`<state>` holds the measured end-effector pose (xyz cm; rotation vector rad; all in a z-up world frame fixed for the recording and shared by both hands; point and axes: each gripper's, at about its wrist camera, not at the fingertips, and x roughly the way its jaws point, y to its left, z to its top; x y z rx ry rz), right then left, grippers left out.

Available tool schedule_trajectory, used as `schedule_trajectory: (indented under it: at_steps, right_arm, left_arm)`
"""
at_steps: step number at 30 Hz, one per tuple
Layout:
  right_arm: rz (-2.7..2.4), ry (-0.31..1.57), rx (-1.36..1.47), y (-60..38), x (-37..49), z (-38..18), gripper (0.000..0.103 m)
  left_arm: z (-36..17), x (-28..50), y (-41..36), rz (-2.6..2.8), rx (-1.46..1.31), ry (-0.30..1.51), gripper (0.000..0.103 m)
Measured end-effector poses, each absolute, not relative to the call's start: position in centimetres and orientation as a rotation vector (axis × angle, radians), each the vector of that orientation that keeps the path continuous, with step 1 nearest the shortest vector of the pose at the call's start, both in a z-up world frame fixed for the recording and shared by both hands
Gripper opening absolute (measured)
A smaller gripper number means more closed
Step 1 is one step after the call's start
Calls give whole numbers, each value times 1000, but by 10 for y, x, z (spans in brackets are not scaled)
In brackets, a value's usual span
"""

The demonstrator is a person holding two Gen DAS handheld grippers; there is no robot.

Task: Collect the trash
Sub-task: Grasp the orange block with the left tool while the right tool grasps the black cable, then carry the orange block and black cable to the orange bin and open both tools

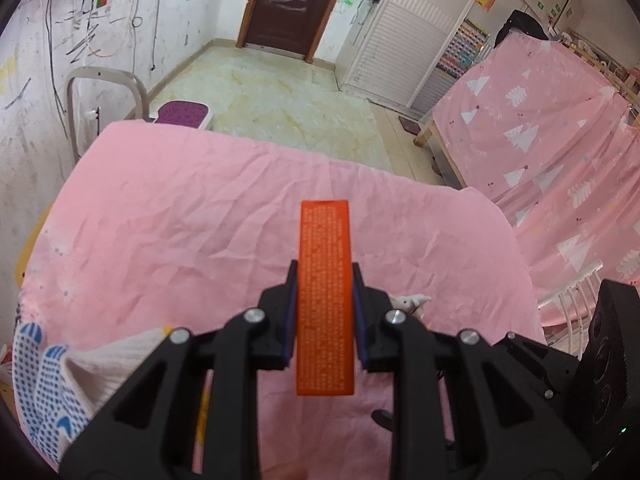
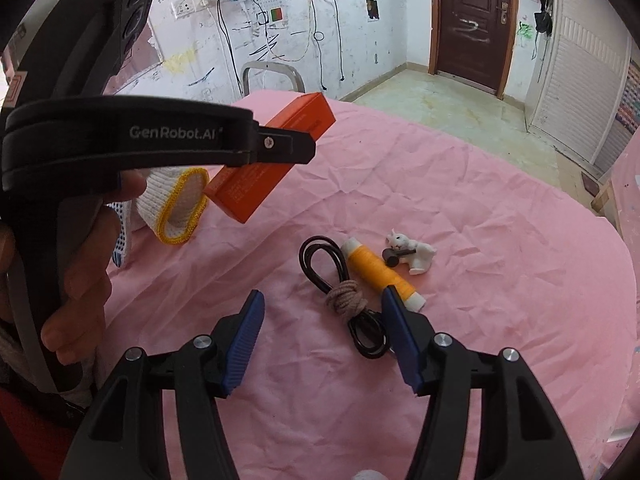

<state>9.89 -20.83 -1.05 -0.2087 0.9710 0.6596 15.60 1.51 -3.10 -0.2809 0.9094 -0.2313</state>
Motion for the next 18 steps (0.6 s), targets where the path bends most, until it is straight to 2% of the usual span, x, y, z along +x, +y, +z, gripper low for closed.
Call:
schedule_trajectory:
  at_steps: [2,4,5,7,8,18]
  right_arm:
    - [643,983,-214,-207,103,-14,45]
    - [623,1000,-210,-208,109,-19,33]
    - [616,997,-211,-208,110,-21,30]
    - [603,991,-218,-209,112,-22,12]
    - [602,989,-218,-209,113,-22,9]
    - [614,949,-158,-228,102,-11,7]
  left_arm:
    - [-32,156,14,-232,-281,911,22]
    - [-33,157,14,-232,-280,912,22]
    - [-33,157,14,-231,-279,912,22]
    - [-34,156,13,-229,-278,914,22]
    - [-35,156,12,-227,-278,916,22]
    - [-31,149,3,-217,-253,902,22]
